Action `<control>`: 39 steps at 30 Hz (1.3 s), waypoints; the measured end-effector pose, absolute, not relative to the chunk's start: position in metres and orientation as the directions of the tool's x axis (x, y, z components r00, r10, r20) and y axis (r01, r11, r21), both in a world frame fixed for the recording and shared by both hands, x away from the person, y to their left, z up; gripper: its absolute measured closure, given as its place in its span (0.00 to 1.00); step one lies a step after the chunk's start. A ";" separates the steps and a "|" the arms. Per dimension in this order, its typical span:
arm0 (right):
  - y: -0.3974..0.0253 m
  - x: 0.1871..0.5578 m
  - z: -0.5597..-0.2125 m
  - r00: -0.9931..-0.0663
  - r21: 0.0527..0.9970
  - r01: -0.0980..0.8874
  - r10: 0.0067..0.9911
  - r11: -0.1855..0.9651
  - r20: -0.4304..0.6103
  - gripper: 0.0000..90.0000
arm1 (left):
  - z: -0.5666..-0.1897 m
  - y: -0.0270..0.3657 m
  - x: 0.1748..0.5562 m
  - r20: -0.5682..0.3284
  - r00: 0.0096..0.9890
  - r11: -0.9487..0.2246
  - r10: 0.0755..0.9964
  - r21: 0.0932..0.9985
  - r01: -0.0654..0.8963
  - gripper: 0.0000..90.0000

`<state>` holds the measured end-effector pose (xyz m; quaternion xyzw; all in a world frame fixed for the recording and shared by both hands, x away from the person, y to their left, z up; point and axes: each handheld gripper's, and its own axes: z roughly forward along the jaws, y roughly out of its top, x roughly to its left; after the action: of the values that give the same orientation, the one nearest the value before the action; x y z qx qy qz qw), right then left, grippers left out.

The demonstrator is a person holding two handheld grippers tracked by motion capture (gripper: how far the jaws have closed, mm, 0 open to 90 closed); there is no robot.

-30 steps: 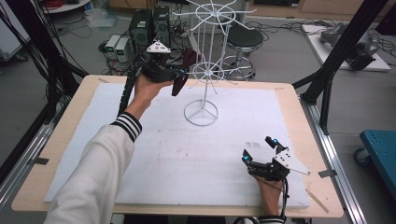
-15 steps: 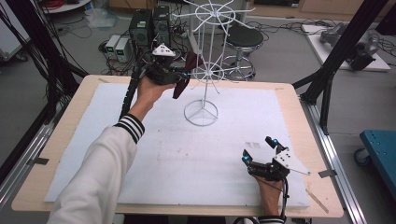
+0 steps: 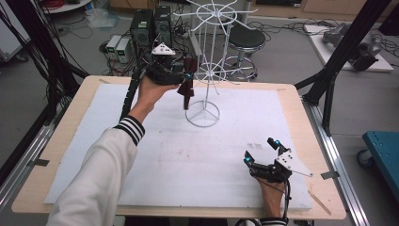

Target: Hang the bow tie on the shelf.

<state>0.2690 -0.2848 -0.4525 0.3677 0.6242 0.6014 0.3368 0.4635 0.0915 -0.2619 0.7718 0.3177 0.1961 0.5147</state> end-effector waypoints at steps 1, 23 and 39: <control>-0.285 0.269 -0.453 -0.502 0.999 0.054 0.864 0.007 0.021 0.01 | -0.262 0.092 0.464 -0.027 0.725 -0.265 0.688 0.921 0.285 0.52; -0.285 0.269 -0.453 -0.500 0.999 0.052 0.866 0.005 0.021 0.01 | -0.276 0.204 0.388 0.098 0.799 -0.190 0.593 0.982 0.020 0.02; -0.284 0.269 -0.453 -0.492 0.999 0.053 0.870 0.014 0.014 0.01 | -0.375 0.289 0.293 0.078 0.755 -0.083 0.651 0.996 -0.031 0.02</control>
<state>0.2685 -0.2836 -0.4525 0.3696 0.6244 0.5969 0.3423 0.2935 0.2886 -0.3755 0.6855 0.2261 0.2672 0.6384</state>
